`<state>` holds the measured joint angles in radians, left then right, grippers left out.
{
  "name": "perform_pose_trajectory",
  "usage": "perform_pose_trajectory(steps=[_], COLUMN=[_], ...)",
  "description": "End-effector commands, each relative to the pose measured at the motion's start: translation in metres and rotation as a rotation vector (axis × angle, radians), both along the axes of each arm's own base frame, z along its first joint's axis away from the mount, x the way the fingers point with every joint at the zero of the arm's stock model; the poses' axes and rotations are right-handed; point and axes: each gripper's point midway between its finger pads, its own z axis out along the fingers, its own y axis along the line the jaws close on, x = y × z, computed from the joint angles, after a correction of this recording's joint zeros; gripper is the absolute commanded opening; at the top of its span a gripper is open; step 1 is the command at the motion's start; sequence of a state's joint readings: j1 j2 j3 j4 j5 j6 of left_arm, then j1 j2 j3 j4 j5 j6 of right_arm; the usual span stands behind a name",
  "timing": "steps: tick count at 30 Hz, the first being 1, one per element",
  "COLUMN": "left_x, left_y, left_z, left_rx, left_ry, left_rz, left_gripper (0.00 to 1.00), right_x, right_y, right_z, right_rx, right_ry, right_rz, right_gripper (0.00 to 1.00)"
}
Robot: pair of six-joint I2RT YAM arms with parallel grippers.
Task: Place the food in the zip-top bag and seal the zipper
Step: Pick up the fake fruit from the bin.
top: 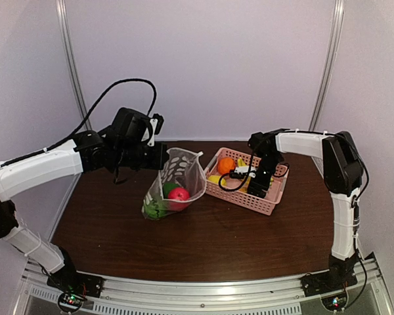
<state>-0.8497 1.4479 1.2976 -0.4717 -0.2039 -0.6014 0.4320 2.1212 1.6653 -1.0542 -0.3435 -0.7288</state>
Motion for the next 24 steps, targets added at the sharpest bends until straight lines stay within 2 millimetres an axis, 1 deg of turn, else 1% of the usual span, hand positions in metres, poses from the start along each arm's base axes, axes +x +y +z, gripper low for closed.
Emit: perform_pose_trajectory(steps=[1,3,7,13,15,18,24], left_x=[0.005,0.005,0.004,0.003,0.003,0.003,0.002], left_y=[-0.003,-0.003,-0.003,-0.003,-0.003,-0.003,-0.002], left_z=[0.004,0.004,0.003,0.001,0.002,0.002,-0.001], left_rx=[-0.030,-0.034,-0.034,-0.036,-0.039,-0.041,-0.043], left_ry=[-0.004,-0.003,0.000,0.007,0.007,0.008,0.009], left_rz=[0.007,0.008,0.007,0.008,0.008,0.005,0.008], left_gripper=[0.00,0.00,0.00,0.00,0.00,0.00,0.00], right_x=[0.001,0.002,0.000,0.002,0.004,0.005,0.010], right_y=[0.003,0.003,0.004,0.005,0.005,0.004,-0.005], right_z=[0.000,0.000,0.003,0.014,0.020,0.032,0.071], right_rx=[0.003,0.004,0.012,0.031,0.037,0.048,0.087], right_ry=[-0.001,-0.003,-0.005,-0.038,-0.052,-0.073,-0.143], right_rz=[-0.006,-0.008,-0.011,-0.028,-0.035,-0.045,-0.084], right_gripper=[0.68,0.65,0.56,0.46,0.45,0.43,0.42])
